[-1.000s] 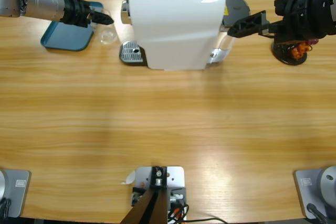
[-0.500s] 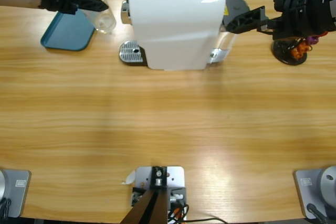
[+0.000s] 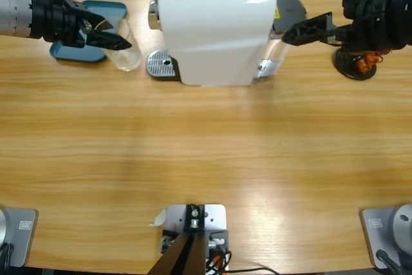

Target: Pour coffee

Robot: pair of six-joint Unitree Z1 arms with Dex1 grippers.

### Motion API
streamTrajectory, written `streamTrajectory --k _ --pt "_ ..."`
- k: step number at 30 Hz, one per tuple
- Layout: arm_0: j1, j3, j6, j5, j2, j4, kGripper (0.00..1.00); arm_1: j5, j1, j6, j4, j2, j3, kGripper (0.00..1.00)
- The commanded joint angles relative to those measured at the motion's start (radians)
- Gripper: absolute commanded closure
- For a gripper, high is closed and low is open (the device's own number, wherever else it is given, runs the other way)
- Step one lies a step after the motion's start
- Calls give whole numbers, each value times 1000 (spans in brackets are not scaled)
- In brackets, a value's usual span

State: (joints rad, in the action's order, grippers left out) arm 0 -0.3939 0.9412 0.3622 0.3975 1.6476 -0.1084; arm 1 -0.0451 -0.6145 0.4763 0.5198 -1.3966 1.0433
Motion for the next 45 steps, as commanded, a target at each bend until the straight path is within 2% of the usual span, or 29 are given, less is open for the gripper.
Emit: streamTrajectory --k 1,15,24,39,42,45 --pt "-40 -22 16 84 78 35 547 -11 15 -2 -7 27 -43 118" --pt "-52 21 30 107 183 90 538 -15 27 -8 -7 24 -54 119" --pt "-76 94 27 111 245 101 538 -16 42 -11 -7 22 -57 119" --pt "-84 127 27 106 288 101 538 -19 45 -11 -10 8 -63 119" --pt "-85 128 27 98 297 101 497 -19 47 -11 -9 7 -63 119" --pt "-85 132 27 80 303 101 497 -19 51 -11 -7 11 -63 119"
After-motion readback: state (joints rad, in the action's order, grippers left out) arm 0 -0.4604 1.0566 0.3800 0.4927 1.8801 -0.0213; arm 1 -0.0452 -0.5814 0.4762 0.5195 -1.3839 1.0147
